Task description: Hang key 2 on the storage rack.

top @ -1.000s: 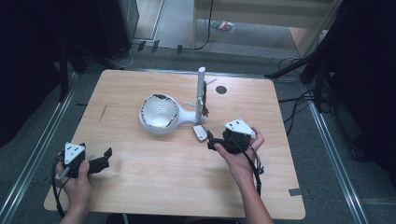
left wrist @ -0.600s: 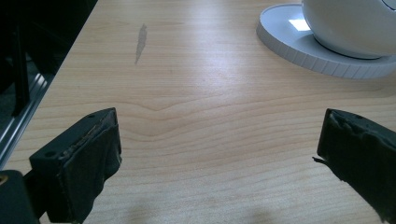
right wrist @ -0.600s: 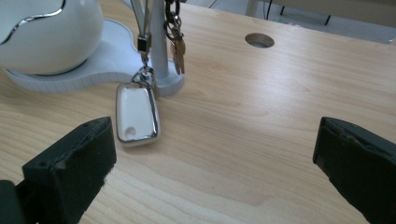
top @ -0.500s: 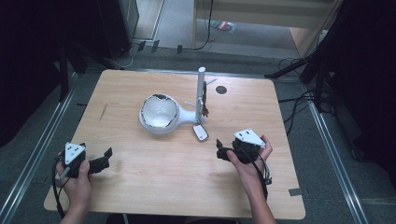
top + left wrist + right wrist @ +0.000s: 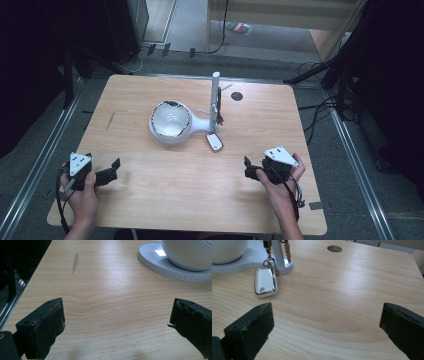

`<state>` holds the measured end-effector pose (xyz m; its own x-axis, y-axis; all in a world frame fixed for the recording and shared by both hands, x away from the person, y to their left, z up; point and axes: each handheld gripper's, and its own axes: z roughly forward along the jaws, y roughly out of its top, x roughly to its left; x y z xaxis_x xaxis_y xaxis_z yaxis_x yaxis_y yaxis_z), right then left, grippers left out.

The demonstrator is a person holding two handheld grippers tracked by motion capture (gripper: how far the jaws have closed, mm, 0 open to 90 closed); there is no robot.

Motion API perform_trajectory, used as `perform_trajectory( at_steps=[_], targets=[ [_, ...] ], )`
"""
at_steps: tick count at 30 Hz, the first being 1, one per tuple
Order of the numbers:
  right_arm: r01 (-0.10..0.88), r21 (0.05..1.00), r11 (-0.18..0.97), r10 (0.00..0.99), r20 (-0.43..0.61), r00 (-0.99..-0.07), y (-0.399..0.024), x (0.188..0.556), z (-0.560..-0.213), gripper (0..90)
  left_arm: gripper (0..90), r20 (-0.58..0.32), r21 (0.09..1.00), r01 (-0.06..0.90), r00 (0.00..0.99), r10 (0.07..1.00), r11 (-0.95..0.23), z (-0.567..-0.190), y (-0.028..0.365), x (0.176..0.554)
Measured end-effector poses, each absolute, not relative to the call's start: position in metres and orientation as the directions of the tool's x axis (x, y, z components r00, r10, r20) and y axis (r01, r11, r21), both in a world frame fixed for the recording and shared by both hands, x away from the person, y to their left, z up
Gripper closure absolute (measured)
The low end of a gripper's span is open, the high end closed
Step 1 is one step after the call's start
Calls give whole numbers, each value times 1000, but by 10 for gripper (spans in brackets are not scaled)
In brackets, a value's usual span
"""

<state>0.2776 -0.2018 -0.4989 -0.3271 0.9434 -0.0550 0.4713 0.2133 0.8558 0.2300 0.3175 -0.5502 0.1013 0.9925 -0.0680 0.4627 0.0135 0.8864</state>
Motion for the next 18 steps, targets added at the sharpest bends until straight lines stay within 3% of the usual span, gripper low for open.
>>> perform_trajectory(
  at_steps=[18],
  targets=[
    [495,853,164,969,-45,-242,-249,262,-502,0,0,-67,887,462,101,993,13,-550,317,230]
  ],
)
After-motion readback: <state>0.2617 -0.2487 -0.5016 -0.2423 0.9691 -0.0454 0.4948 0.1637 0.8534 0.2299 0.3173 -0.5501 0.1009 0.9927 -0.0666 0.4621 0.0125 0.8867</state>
